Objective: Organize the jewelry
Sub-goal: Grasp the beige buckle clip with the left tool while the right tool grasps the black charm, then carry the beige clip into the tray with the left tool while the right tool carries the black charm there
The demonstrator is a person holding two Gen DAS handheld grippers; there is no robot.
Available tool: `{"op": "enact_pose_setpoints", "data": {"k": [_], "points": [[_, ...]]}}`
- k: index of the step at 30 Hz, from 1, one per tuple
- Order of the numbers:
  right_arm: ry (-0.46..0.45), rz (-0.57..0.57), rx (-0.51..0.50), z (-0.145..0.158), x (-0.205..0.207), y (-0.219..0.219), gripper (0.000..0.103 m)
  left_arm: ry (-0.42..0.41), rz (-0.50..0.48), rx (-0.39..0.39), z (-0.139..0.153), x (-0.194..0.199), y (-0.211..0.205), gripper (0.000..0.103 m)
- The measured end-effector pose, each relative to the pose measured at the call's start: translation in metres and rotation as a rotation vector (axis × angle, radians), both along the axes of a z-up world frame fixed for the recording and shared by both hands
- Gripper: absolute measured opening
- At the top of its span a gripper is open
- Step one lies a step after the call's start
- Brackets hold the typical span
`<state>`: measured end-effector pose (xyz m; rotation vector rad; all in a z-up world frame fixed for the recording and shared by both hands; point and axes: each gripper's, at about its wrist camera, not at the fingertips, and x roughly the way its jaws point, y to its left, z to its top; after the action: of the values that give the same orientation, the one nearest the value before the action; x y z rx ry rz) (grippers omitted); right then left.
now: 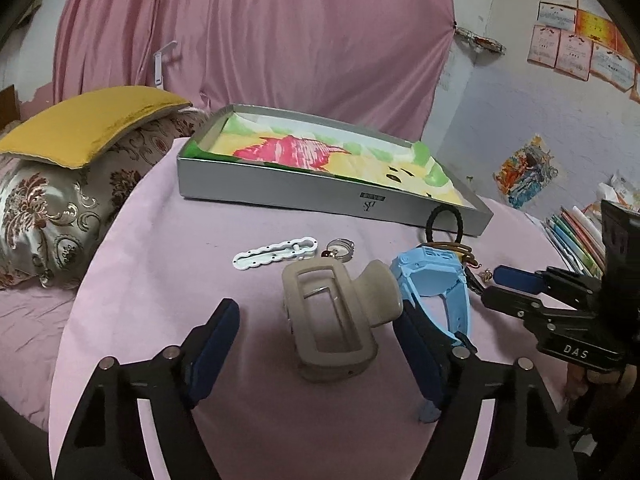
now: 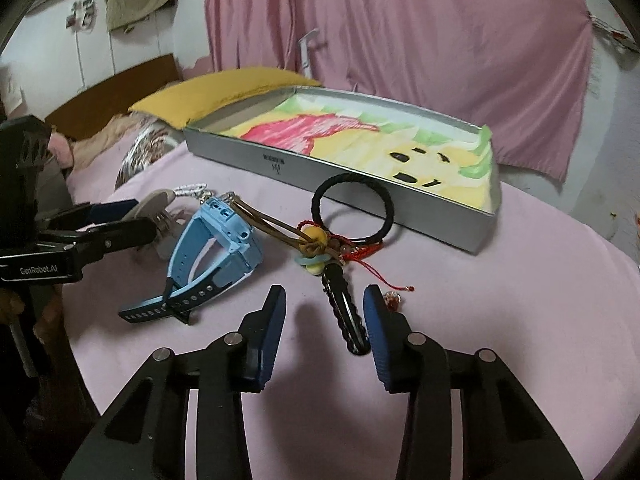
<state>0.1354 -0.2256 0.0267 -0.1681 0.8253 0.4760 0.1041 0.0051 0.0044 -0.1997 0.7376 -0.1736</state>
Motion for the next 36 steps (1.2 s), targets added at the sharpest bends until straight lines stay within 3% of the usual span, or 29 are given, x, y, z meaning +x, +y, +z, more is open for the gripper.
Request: {"op": "enact_pose_setpoints", "data": {"k": [7,14,17,19,27,30,36], "points": [[0.071,0.017,-0.015,-0.008,0.016,0.002,0.031,0.058,-0.009,0.019,-0.003,0.015,-0.006,0.070],[0.068,0.031,-0.039,-0.006,0.016,0.004,0.031,0.090,-0.025,0.067,-0.001,0.024,-0.012,0.064],[0.069,0.045,-0.030,-0.005,0.014,0.005,0.019,0.088,-0.027,0.075,-0.001,0.024,-0.011,0.059],[0.070,0.052,-0.035,-0.004,0.013,0.007,0.012,0.090,-0.033,0.072,-0.001,0.024,-0.012,0.047],[0.076,0.036,0.002,-0.003,0.002,0.002,0.011,0.075,-0.044,0.058,0.000,0.018,-0.009,0.046],[0.036,0.021,0.044,0.005,-0.011,-0.003,0.011,0.042,-0.041,0.039,0.003,0.009,-0.009,0.046],[-0.193,-0.017,0.149,0.042,-0.031,-0.007,0.011,-0.156,-0.014,0.013,0.027,-0.013,-0.014,0.046]]}}
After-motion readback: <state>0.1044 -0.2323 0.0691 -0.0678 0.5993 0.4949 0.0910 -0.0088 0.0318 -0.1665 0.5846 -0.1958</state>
